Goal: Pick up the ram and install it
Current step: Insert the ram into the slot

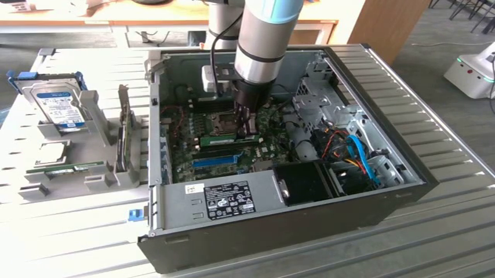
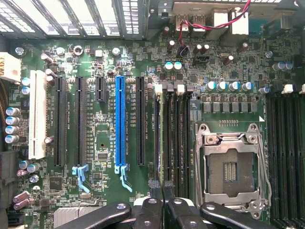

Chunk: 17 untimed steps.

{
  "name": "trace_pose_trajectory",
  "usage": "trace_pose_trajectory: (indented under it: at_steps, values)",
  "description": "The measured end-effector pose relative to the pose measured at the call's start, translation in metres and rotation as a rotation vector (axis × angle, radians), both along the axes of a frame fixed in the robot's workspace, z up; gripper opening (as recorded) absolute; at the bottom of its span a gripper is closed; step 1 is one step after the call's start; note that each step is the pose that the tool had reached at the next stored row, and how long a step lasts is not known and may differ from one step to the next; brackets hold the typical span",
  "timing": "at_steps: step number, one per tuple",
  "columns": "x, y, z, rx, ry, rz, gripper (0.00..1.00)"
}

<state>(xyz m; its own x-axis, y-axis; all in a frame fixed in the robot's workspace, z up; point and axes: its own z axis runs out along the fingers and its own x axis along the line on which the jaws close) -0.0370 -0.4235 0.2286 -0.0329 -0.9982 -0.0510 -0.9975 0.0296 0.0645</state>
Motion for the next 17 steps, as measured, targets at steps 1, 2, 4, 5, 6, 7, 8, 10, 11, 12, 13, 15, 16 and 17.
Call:
trace_pose_trajectory:
  at_steps: [1,2,4,5,6,7,8,10,11,12,13,15,16,17]
  values:
    - [0.0,0.0,0.0002,0.0002,-0.0001,0.0,0.12]
    - [0.0,0.0,0.0007,0.0001,-0.0001,0.0,0.12]
    - [0.0,0.0,0.0016,0.0001,-0.0001,0.0,0.12]
    - [0.0,0.0,0.0019,0.0001,-0.0001,0.0,0.12]
    - [0.0,0.0,0.0021,0.0001,-0.0001,0.0,0.12]
    - [0.0,0.0,0.002,0.0002,-0.0001,0.0,0.12]
    - [0.0,0.0,0.0021,0.0002,-0.0001,0.0,0.12]
    - [0.0,0.0,0.0021,0.0,0.0,0.0,0.12]
    - [0.0,0.0,0.0021,0.0,-0.0001,0.0,0.12]
    - [0.0,0.0,0.0021,0.0001,-0.0001,0.001,0.12]
    - [0.0,0.0,0.0021,0.0,-0.0001,0.002,0.12]
    - [0.0,0.0,0.0022,-0.0001,0.0,0.006,0.12]
    - [0.0,0.0,0.0022,-0.0001,0.0,0.008,0.12]
    - [0.0,0.0,0.0022,0.0,0.0,0.01,0.12]
